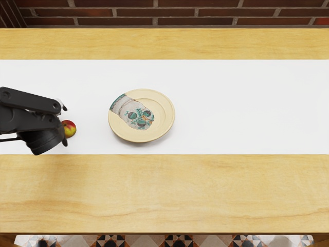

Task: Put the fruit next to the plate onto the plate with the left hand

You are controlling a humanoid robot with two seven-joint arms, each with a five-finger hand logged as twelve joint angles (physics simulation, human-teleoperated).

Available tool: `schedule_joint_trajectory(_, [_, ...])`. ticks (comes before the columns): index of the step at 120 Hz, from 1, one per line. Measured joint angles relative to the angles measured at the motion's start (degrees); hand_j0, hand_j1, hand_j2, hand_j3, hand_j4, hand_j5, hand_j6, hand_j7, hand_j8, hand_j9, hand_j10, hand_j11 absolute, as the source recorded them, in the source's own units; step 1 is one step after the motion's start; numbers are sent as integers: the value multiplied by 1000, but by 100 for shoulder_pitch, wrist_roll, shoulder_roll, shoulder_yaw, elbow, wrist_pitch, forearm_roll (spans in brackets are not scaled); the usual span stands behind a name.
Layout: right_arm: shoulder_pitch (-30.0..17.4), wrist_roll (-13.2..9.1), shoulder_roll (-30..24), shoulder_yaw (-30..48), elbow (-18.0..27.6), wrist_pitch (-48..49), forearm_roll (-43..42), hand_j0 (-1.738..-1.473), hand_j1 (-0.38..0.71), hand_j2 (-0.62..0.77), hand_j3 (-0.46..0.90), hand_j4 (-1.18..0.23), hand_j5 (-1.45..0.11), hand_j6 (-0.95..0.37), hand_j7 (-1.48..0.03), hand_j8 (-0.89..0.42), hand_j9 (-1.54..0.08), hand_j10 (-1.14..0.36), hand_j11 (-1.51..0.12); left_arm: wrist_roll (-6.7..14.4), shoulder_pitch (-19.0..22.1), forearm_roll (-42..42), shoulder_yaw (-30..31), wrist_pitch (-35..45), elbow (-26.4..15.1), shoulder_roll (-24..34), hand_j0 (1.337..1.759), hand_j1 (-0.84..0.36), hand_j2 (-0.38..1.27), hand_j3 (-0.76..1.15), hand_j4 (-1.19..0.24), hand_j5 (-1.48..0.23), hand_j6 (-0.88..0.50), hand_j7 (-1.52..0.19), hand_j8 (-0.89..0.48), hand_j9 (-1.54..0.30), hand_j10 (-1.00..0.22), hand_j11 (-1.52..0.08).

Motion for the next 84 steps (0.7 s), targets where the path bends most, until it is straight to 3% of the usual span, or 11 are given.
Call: schedule_joint_trajectory(84, [0, 0, 0, 0, -7, 0, -1, -1658, -308, -7, 0, -35, -45, -35, -45, -35, -45, -35, -45, 0, 0, -29, 389, 0, 320, -740, 1658, 2, 59, 0, -290, -377, -291, -377, -291, -377, -290, -377])
